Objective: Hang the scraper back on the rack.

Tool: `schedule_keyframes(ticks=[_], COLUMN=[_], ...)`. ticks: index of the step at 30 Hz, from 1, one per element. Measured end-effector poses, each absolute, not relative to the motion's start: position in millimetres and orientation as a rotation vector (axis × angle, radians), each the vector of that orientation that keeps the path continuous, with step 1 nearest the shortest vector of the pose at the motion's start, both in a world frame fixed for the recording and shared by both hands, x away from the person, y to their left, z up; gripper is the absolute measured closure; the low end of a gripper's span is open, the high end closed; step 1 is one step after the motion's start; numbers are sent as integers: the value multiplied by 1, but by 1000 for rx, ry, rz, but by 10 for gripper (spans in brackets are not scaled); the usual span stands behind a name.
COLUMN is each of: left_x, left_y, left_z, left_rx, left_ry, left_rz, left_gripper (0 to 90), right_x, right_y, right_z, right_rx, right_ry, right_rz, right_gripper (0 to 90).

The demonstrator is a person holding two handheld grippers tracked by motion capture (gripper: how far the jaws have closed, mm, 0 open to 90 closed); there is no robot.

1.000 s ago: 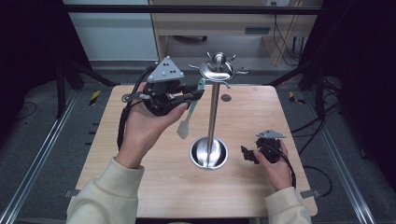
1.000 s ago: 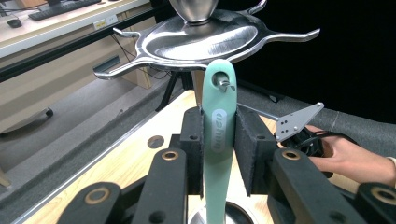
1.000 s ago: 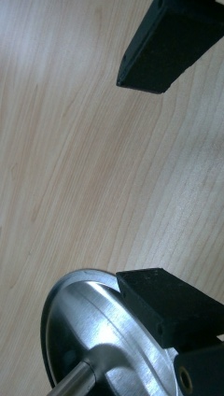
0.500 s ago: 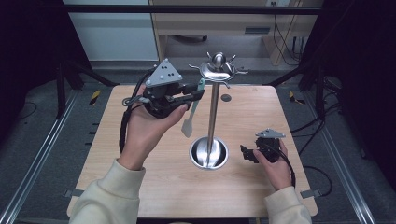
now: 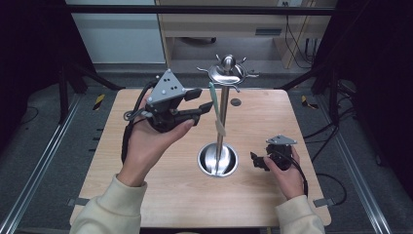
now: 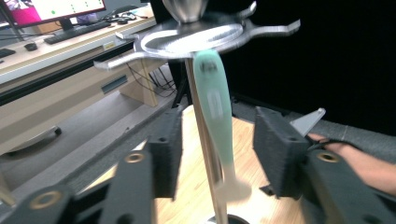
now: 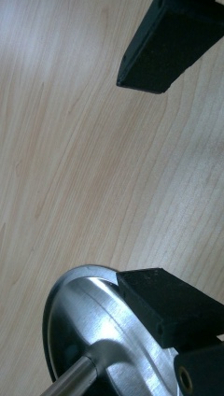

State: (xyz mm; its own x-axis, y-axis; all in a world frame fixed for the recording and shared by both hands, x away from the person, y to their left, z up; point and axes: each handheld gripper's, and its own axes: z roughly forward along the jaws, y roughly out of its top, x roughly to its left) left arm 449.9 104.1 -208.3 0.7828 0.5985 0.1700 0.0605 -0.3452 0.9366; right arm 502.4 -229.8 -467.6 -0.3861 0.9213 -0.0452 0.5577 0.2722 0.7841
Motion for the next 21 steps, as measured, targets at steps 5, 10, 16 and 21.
schedule_keyframes(ticks=[5, 10, 16, 21], left_x=[440, 429, 419, 413], left_y=[112, 124, 139, 145], left_z=[-221, -241, -266, -284], left_rx=[1870, 1885, 1910, 1930], left_ry=[522, 553, 571, 570], left_rz=[634, 633, 566, 518], left_gripper=[302, 147, 83, 79], right_x=[502, 501, 500, 500], right_y=[-231, -230, -229, -229], right_z=[-467, -467, -468, -468], right_rx=[1321, 1328, 1337, 1334], right_ry=[2044, 2038, 2042, 2045], right_rz=[953, 959, 946, 941], right_gripper=[72, 71, 71, 71])
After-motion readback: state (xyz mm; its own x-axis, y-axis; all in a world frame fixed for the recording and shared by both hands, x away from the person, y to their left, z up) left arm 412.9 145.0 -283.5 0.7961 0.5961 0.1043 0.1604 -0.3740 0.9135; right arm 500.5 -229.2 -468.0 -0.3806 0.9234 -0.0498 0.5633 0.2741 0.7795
